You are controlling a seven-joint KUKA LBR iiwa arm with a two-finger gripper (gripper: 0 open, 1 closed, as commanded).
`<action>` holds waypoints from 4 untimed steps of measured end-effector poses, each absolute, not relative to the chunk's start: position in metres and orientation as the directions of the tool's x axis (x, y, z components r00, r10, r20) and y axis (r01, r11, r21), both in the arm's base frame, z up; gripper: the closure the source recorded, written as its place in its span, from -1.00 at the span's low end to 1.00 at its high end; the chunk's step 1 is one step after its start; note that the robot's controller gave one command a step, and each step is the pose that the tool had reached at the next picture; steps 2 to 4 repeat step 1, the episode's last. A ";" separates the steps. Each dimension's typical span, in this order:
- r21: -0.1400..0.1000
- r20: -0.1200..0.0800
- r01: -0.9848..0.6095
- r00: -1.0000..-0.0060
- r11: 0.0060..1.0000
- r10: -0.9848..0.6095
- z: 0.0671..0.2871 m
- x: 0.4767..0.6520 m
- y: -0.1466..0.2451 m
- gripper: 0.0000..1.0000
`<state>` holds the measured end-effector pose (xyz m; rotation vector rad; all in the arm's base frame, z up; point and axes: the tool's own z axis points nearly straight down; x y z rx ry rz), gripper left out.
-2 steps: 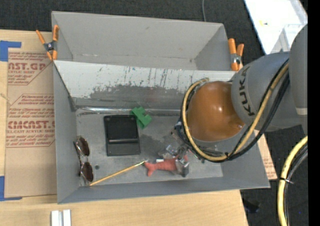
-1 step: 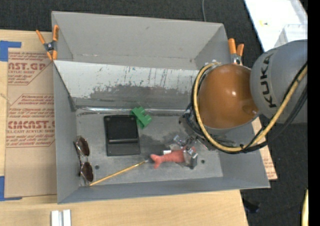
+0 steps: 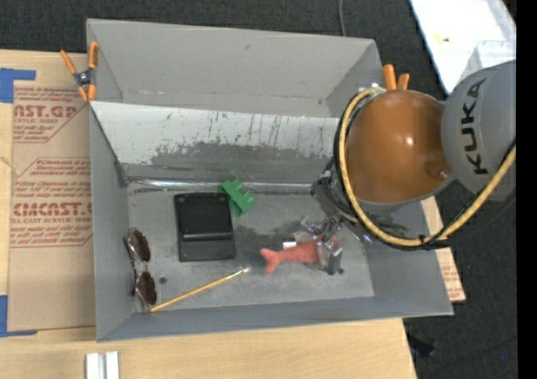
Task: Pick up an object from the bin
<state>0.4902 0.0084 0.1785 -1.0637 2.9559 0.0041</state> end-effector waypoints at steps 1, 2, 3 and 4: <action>0.006 0.001 -0.650 -0.760 0.760 -0.650 0.229 0.512 0.001 1.00; 0.006 0.001 -0.650 -0.760 0.760 -0.650 0.229 0.512 0.001 1.00; 0.006 0.001 -0.650 -0.760 0.760 -0.650 0.229 0.512 0.001 1.00; 0.006 0.001 -0.650 -0.760 0.760 -0.650 0.229 0.512 0.001 1.00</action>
Offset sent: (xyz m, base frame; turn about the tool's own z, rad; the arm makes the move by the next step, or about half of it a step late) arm 0.0090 0.0049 0.1031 0.0311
